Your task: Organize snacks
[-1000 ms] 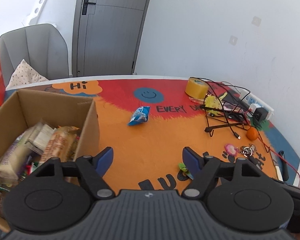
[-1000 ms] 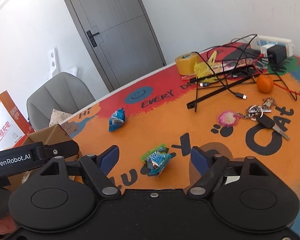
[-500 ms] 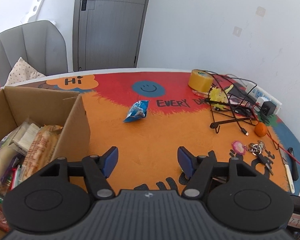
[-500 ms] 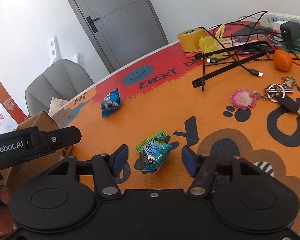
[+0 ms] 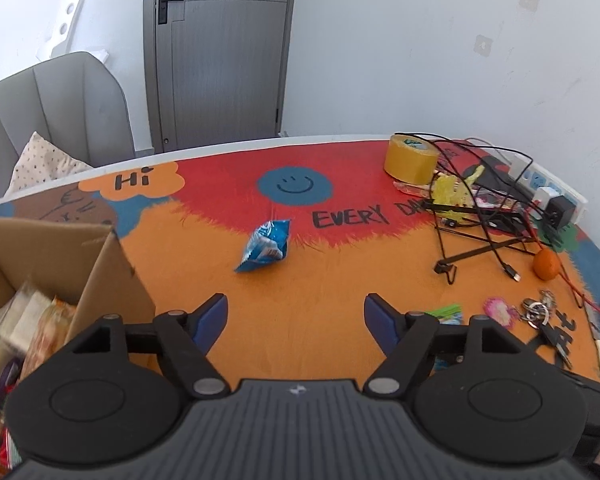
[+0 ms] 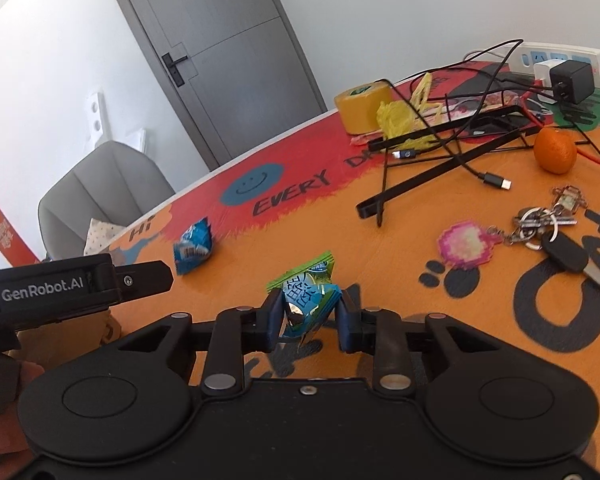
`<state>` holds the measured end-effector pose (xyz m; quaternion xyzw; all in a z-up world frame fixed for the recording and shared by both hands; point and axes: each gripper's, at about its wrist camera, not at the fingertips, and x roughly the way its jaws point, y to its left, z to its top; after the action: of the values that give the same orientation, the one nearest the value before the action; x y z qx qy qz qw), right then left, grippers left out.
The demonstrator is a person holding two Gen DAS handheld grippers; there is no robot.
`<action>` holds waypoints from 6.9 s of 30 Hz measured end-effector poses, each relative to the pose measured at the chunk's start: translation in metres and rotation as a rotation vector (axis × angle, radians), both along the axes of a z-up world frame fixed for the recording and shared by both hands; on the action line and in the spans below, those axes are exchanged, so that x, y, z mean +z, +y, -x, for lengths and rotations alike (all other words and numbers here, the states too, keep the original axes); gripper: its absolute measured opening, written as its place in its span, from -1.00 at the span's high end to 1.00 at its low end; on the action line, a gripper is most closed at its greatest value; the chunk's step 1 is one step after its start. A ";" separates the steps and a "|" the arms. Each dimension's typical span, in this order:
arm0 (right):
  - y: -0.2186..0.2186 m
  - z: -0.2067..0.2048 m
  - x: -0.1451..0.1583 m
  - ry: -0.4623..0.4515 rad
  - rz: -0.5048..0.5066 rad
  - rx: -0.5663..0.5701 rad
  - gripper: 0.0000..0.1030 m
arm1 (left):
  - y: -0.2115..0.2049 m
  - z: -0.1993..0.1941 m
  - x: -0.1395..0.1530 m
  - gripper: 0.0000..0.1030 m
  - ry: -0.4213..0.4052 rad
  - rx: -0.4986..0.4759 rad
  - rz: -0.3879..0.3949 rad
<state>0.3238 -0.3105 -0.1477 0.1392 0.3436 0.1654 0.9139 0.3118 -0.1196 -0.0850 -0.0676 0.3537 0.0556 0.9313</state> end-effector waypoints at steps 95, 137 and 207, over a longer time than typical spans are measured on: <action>0.064 0.067 0.086 -0.191 0.020 0.087 0.44 | 0.079 0.097 0.066 0.41 -0.207 0.135 0.051; 0.203 0.129 0.107 -0.216 0.065 0.349 0.27 | 0.204 0.196 0.057 -0.18 -0.141 0.283 0.088; 0.056 0.246 0.174 -0.304 0.139 0.219 -1.00 | 0.145 0.324 0.127 -0.99 -0.241 0.094 -0.030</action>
<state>0.0779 -0.2540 0.0260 0.0109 0.2256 0.2589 0.9391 -0.0124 0.0257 0.0423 -0.0763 0.2347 0.0959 0.9643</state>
